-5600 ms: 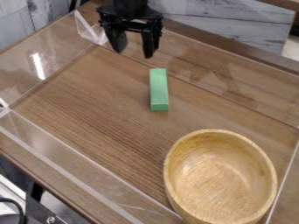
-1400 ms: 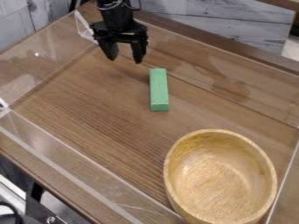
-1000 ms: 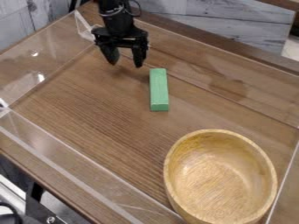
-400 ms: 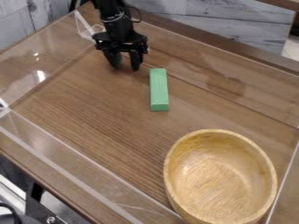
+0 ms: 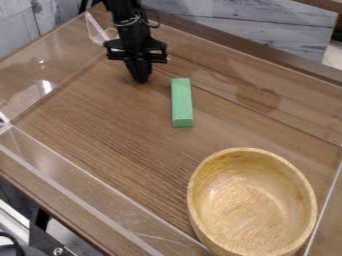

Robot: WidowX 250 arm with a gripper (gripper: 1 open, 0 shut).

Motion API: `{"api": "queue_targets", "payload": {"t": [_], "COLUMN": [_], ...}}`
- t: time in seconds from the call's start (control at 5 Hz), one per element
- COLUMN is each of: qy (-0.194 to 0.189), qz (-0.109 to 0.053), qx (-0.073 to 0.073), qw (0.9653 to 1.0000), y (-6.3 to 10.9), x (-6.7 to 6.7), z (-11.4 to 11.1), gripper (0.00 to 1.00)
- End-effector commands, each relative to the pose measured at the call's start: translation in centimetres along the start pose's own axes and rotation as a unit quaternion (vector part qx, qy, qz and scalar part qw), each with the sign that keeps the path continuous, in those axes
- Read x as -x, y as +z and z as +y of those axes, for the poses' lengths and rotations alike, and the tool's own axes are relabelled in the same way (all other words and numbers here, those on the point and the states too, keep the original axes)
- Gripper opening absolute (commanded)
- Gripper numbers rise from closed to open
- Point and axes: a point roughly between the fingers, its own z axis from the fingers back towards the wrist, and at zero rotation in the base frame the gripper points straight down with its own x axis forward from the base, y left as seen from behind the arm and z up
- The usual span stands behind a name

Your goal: Remove the green block from inside the brown bowl and put it on the table

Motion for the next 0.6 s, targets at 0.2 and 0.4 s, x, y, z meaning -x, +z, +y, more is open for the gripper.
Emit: {"api": "queue_targets", "payload": {"t": [0.2, 0.4], "qy": [-0.014, -0.022], "qz": [0.015, 0.030], "qx": [-0.011, -0.010], "qw": [0.9997, 0.9992], "y": [4.2, 4.8], "x": [0.6, 1.2], "z": [-1.0, -1.5], "gripper": [0.00, 0.00]}}
